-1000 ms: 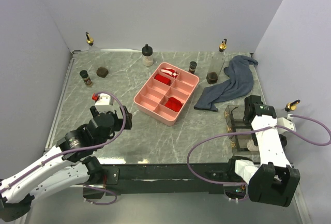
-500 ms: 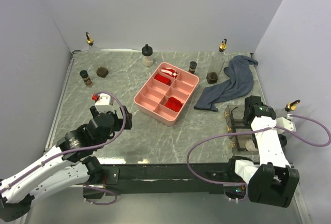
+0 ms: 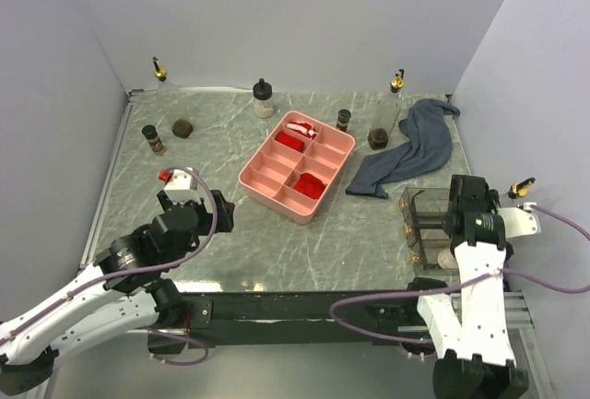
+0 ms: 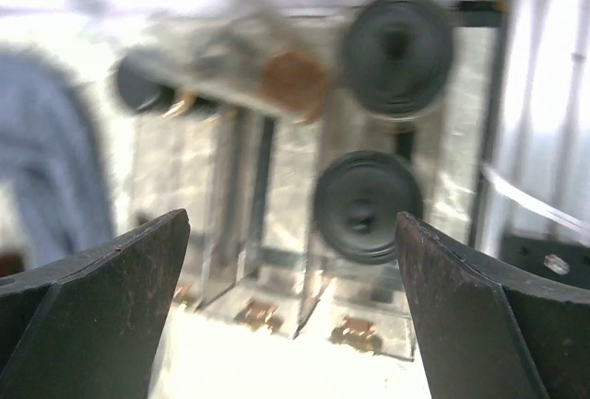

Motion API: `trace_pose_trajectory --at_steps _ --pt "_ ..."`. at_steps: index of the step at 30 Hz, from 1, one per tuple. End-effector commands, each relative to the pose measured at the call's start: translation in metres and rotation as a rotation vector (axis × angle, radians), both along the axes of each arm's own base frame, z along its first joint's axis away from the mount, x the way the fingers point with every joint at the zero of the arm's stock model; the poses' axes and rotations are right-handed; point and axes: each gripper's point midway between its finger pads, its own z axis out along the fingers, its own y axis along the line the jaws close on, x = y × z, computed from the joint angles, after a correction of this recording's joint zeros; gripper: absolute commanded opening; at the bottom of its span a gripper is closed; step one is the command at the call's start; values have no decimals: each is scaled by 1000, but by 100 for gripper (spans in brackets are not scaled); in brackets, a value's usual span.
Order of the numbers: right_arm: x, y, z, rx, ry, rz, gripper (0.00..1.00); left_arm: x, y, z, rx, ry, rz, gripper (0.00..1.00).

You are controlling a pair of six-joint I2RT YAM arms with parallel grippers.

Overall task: Organize the condiment bottles
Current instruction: Place the bottle in the storage box, then pick up the bottle from the center of the board.

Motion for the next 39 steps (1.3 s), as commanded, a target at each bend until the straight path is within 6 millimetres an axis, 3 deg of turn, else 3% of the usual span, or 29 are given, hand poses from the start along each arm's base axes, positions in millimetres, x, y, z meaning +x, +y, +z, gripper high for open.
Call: trace_pose_trajectory --at_steps 1,4,5,7,15,16,18,19,23,27,28,30,31,33,34,36,37,39 --pt "41 14 35 -18 -141 255 99 -1 3 9 -21 -17 13 97" --pt "73 49 38 16 -219 560 97 -1 8 10 -21 -19 32 97" --pt "81 73 41 49 -270 710 97 -1 9 10 -22 -20 41 97" --pt "92 98 41 20 -297 927 100 -1 9 11 -28 -28 34 97" --pt "100 183 57 63 -378 1310 99 10 9 27 -82 -95 92 97" --pt "98 204 65 60 -390 1393 99 13 9 25 -59 -89 109 97" --pt "98 228 65 69 -372 1488 99 21 12 32 -34 -100 156 97" --pt "92 251 71 75 -395 1576 99 30 15 29 1 -92 198 97" --pt "82 284 76 76 -446 1697 99 65 25 40 46 -75 285 97" --pt "76 291 78 75 -480 1738 99 111 57 64 -20 -113 375 98" --pt "74 292 78 74 -481 1745 100 126 84 61 -21 -103 456 99" --pt "70 291 84 62 -503 1761 100 144 101 67 -64 -119 481 99" --pt "68 291 87 59 -516 1768 100 156 127 57 -52 -100 553 99" --pt "62 288 94 48 -560 1771 100 173 144 56 -72 -109 583 97" --pt "61 288 97 40 -584 1773 100 184 165 40 -73 -66 629 96" --pt "56 286 104 25 -625 1778 100 202 175 36 -139 -59 611 91" --pt "54 284 107 16 -646 1778 100 211 188 22 -136 -32 633 89" --pt "53 283 107 2 -656 1780 100 224 199 23 -115 -43 658 87"
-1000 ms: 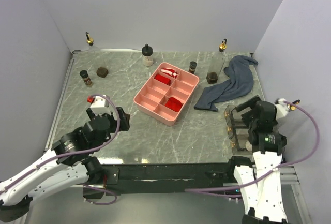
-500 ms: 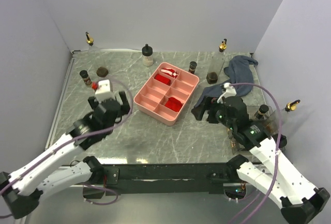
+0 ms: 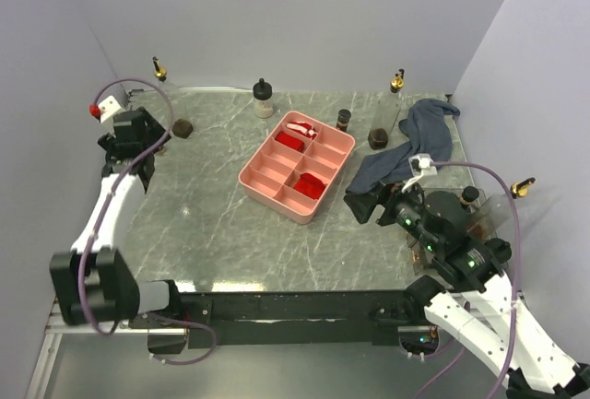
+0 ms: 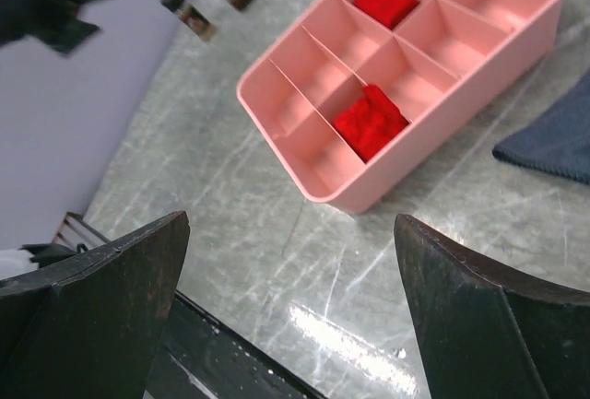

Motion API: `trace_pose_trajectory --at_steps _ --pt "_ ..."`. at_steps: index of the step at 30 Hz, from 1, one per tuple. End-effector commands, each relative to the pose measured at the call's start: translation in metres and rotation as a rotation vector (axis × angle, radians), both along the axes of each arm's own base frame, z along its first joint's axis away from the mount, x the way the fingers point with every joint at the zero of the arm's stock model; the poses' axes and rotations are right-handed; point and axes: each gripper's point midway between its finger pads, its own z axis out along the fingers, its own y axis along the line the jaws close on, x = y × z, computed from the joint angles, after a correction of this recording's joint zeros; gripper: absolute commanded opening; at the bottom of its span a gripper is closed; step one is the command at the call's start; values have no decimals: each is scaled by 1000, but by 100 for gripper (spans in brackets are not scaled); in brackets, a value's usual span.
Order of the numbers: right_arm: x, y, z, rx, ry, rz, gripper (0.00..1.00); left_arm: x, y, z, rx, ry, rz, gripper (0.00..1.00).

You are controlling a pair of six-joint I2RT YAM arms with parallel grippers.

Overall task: Organize the condiment bottles
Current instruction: Pick up the bottle from the center of the board.

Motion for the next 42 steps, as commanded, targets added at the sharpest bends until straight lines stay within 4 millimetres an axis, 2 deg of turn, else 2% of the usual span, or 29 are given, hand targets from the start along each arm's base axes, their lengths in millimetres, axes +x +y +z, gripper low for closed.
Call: trace_pose_trajectory --at_steps 1,2,3,4,6,8,9,11,12,13,14,20,21,27,32,33,34,36,37,40,41,42 --pt "-3 1 18 30 -103 27 100 45 11 7 -13 -52 -49 87" --pt "-3 1 17 24 -104 26 100 50 14 3 -6 -36 -40 85" --pt "-2 1 15 22 -105 27 100 57 20 9 2 -42 -30 85" --pt "-2 1 13 18 -104 28 100 64 23 -2 0 -16 -28 84" --pt "-1 2 9 11 -100 33 100 74 28 0 4 -33 -31 82" --pt "0 4 7 6 -98 39 100 87 30 -8 27 -29 -46 82" --pt "0 5 7 8 -102 42 100 94 32 -3 40 -35 -48 82" --pt "1 6 6 3 -100 47 100 103 38 -21 63 35 -46 81" --pt "0 6 7 3 -100 50 100 110 43 -14 74 28 -39 80" --pt "1 6 6 0 -97 49 100 113 47 -25 88 59 -27 79" --pt "1 6 7 -3 -103 53 100 117 50 -23 96 55 -23 78" --pt "4 3 10 -10 -114 32 100 129 57 -38 117 76 -24 77" --pt "4 4 12 -8 -122 36 100 129 59 -50 111 103 -17 77" --pt "8 9 9 -10 -107 44 100 129 66 -77 90 140 7 74" --pt "9 8 9 -17 -106 39 100 134 69 -84 76 146 -21 70" --pt "8 7 9 -18 -105 38 100 135 71 -86 79 151 -28 68" --pt "8 7 9 -18 -105 38 100 136 70 -85 80 150 -42 60" --pt "8 6 9 -18 -108 33 100 137 69 -86 87 157 -55 52" --pt "8 5 9 -20 -108 32 100 137 68 -84 86 155 -63 44" --pt "7 4 7 -27 -105 30 100 132 66 -80 79 151 -64 27" --pt "7 4 9 -25 -107 29 100 127 66 -81 77 164 -55 24" --pt "7 4 7 -30 -100 32 100 124 67 -74 80 159 -49 21"
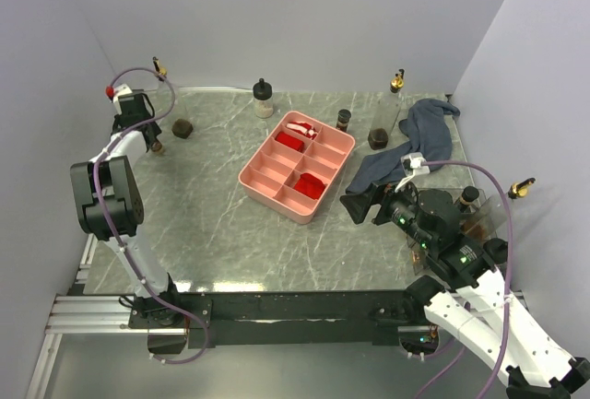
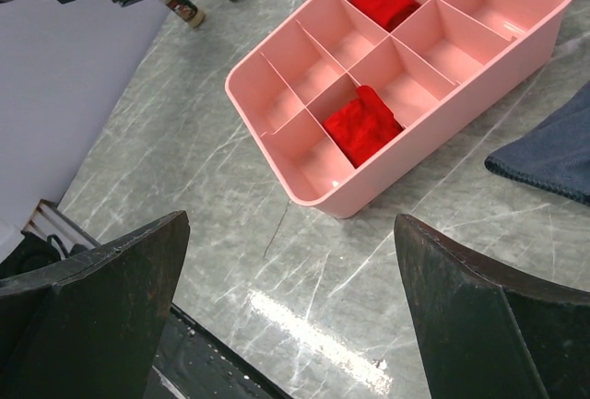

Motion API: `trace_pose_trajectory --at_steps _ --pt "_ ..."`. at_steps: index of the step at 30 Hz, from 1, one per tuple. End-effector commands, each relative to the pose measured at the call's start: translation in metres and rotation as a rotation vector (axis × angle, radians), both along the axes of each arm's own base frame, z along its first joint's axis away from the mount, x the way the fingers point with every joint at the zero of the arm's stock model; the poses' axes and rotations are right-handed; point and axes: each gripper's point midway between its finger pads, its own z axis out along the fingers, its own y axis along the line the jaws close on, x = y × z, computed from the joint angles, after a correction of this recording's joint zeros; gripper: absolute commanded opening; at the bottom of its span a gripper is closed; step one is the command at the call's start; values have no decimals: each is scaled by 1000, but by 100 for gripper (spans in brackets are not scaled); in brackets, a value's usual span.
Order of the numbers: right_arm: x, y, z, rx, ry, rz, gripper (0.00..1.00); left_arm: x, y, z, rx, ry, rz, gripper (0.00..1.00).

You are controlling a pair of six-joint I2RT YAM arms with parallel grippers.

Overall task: Organize the condiment bottles
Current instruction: Pick up the bottle from the center of the board, then place the bottle at the center of the board.

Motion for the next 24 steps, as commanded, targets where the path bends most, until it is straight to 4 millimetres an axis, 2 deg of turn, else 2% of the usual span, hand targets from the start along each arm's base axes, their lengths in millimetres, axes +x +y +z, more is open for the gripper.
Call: trace_pose_trajectory --at_steps 1,4,5,7,8,10,11,13,14,16,17,19,20,22,23,24 --pt "1 -1 15 6 -50 -2 100 1 -1 38 13 -64 -9 15" --pt "-2 1 15 10 -47 15 100 -14 -7 50 -11 -36 -8 3" --pt "-2 2 16 14 -48 19 100 -19 -13 66 -15 -63 -17 1" --pt "-4 3 17 19 -47 30 100 -34 -22 66 -28 -45 -23 1" --pt "-5 3 16 20 -44 31 100 -41 -31 85 -22 -79 -40 1" --pt "-6 4 16 23 -40 38 100 -56 -43 86 -17 -64 -54 1" --pt "-7 3 14 18 -31 40 100 -63 -55 103 -7 -94 -75 1" --pt "-9 3 14 19 -28 45 100 -77 -68 106 -15 -84 -94 1" --pt "-10 2 13 16 -25 42 100 -84 -81 123 -20 -122 -120 1" --pt "-11 0 11 14 -20 36 100 -96 -101 128 -28 -130 -176 1" --pt "-12 -1 10 10 -14 34 100 -104 -123 144 -26 -169 -233 1" --pt "-13 -3 10 3 -15 28 100 -117 -143 147 -29 -169 -284 1" --pt "-13 -6 8 -6 -10 14 100 -128 -167 161 -30 -206 -350 1" --pt "-13 -10 7 -18 -13 -1 100 -141 -190 164 -38 -216 -415 1" --pt "-12 -14 6 -26 -15 -20 100 -153 -212 171 -45 -234 -483 1" --pt "-12 -15 5 -32 -18 -26 100 -160 -223 170 -51 -232 -514 1"
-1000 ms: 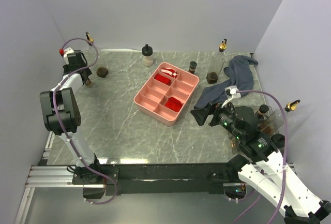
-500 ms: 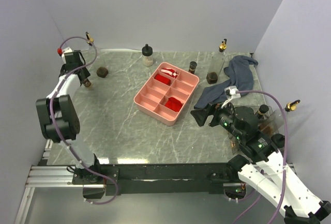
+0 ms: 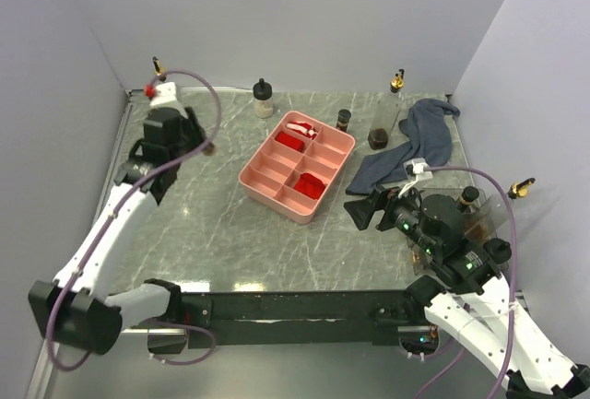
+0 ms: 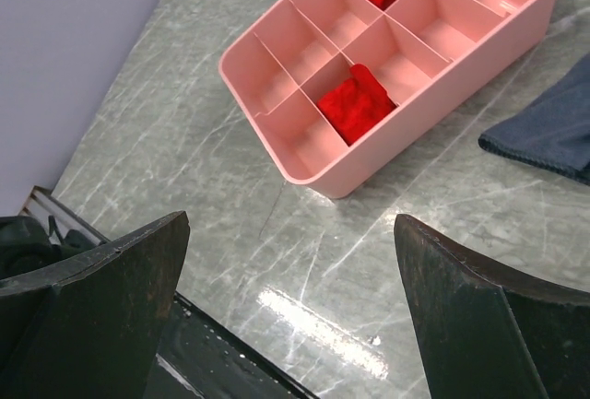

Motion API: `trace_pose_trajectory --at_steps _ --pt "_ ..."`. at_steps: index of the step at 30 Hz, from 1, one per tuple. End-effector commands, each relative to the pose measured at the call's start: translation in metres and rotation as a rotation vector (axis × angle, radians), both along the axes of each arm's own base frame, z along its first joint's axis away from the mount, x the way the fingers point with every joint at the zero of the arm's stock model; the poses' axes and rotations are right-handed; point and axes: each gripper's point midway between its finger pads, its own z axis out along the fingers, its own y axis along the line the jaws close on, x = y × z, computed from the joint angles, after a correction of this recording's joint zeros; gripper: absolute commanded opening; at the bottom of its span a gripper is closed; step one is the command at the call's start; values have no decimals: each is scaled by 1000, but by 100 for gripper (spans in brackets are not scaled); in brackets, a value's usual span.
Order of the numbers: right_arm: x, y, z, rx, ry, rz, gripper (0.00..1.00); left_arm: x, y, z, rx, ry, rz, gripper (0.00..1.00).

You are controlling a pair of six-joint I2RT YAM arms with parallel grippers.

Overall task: Organize the condiment bottles
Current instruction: Place the bottle at the center of the board.

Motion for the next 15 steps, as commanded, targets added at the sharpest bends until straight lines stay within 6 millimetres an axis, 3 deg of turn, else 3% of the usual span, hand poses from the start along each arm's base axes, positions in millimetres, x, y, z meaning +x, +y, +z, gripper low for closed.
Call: trace_pose_trajectory --at_steps 1,2,7,10,15 --pt "1 -11 9 -17 -36 -44 100 -36 -54 11 -18 -21 -163 1" --pt "0 -12 9 -17 -39 -46 100 -49 -73 11 -17 -17 -209 1" --pt "2 -12 2 -11 -26 -58 100 -86 -118 -5 -7 26 -312 1" --pt "3 -11 -3 -11 -15 -60 100 -116 -163 -9 -28 1 -456 1" --pt "9 -18 -13 -46 4 -107 100 -140 -203 -34 56 34 -506 1"
